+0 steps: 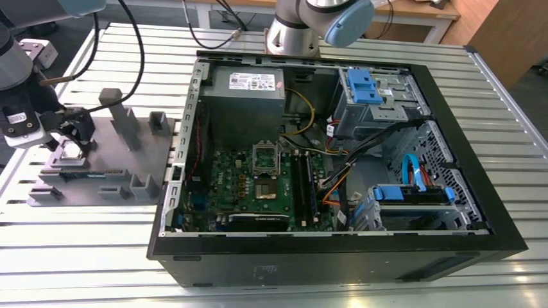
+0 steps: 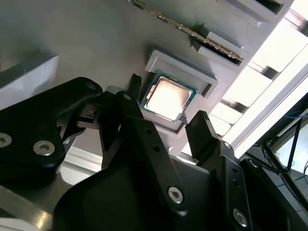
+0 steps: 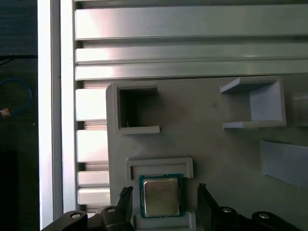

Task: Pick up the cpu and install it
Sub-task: 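Pick up the cpu and move it towards the insertion slot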

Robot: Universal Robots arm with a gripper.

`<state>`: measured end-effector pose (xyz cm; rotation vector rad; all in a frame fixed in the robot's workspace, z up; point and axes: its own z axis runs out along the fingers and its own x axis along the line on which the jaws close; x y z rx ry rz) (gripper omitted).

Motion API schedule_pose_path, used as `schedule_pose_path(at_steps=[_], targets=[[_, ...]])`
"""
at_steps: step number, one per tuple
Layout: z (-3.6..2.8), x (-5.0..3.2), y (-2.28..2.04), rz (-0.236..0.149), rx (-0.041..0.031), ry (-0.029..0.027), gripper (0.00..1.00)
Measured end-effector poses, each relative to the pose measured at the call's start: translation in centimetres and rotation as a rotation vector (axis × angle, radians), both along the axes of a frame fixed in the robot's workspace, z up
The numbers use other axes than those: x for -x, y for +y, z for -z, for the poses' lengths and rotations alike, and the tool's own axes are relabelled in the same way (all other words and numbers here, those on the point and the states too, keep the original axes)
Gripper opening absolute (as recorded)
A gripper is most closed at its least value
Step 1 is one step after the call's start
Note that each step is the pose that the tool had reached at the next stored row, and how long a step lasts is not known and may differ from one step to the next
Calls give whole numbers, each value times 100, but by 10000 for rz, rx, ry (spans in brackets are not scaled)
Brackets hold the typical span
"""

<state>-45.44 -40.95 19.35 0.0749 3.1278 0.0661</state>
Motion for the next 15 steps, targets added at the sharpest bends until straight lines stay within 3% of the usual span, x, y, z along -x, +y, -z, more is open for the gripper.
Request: schedule_pose_path(at_steps=[6,15], targets=[[58,5,0,-318,1,2,65],[112,5,1,-461,0,1,65]])
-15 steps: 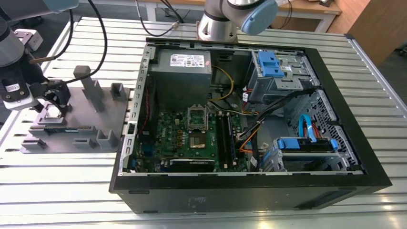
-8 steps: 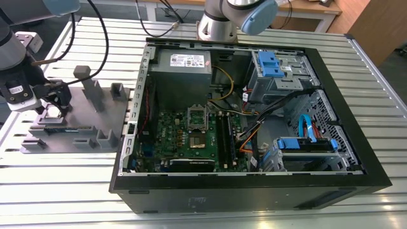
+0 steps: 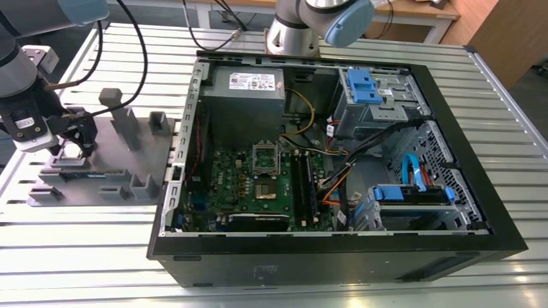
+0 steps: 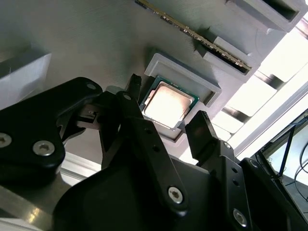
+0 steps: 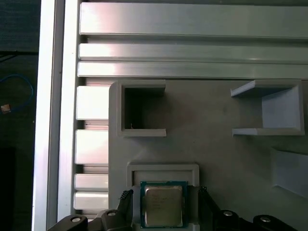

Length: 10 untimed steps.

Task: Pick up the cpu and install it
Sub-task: 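Pick up the cpu and move it towards the insertion slot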

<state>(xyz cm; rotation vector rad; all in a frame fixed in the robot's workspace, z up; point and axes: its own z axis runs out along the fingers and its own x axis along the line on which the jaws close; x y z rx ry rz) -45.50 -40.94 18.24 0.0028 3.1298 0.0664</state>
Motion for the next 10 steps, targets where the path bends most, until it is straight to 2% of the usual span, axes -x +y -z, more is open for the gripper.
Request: schedule_pose_path(at_steps=[10], targets=[[4,0,0,-1,0,-1,64]])
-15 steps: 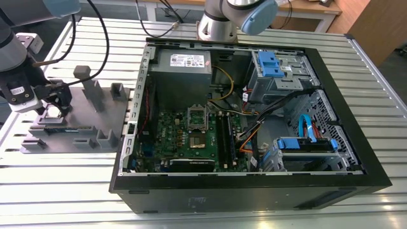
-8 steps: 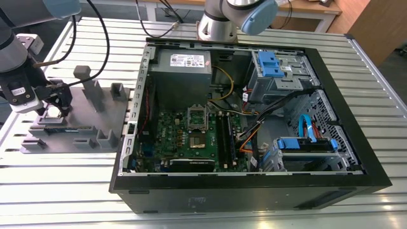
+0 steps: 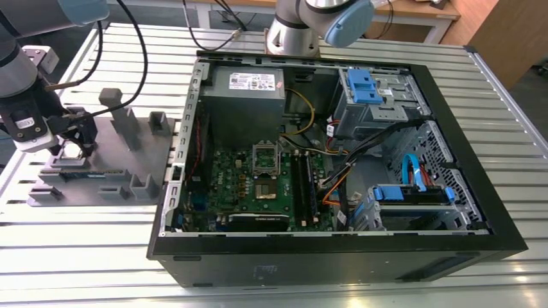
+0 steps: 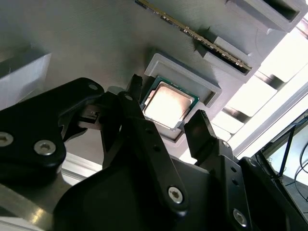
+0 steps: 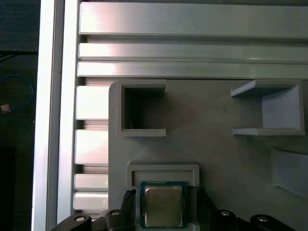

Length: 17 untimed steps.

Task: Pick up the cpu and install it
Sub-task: 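Pick up the cpu and move it towards the insertion slot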

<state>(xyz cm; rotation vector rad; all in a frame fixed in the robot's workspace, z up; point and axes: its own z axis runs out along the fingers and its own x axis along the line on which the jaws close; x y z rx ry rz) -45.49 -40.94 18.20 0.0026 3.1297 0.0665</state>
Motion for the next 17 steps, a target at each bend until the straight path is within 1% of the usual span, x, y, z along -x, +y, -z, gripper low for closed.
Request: schedule_pose_path(at_steps=[2,3,14,17], targets=[[0,0,0,0,0,1,64],[1,0,0,0,0,1,56],[-4,0,0,-1,-1,-1,56],[-5,13,0,0,0,2,56]])
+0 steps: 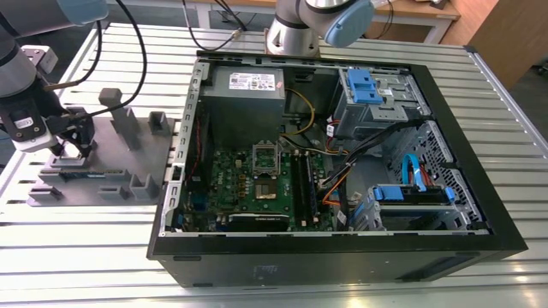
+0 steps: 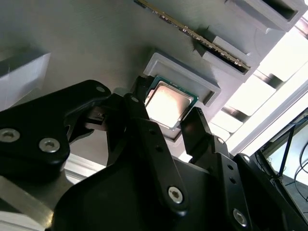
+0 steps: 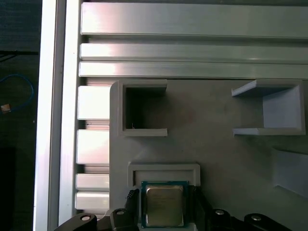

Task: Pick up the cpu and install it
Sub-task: 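Pick up the cpu and move it towards the insertion slot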

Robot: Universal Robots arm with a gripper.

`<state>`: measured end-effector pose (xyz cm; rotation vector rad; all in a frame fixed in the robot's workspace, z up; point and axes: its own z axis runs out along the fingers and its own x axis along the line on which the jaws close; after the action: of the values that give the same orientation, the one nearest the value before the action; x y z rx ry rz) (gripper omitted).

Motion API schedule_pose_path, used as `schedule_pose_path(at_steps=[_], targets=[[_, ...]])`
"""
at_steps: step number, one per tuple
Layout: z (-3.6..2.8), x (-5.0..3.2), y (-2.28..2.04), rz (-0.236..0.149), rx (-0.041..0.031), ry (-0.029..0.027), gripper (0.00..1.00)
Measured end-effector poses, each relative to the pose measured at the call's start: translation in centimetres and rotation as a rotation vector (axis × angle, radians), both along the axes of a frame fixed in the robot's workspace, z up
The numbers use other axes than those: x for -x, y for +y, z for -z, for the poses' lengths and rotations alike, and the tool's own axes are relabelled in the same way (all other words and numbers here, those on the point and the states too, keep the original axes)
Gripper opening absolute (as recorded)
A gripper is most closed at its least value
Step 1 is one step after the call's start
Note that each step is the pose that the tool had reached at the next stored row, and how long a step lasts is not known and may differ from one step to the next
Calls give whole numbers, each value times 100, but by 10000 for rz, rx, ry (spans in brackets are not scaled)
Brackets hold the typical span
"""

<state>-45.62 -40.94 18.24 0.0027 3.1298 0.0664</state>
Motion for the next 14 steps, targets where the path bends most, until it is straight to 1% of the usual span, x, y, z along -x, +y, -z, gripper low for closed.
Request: schedule_pose_path(at_steps=[14], targets=[[-5,2,8,-4,0,-2,56]])
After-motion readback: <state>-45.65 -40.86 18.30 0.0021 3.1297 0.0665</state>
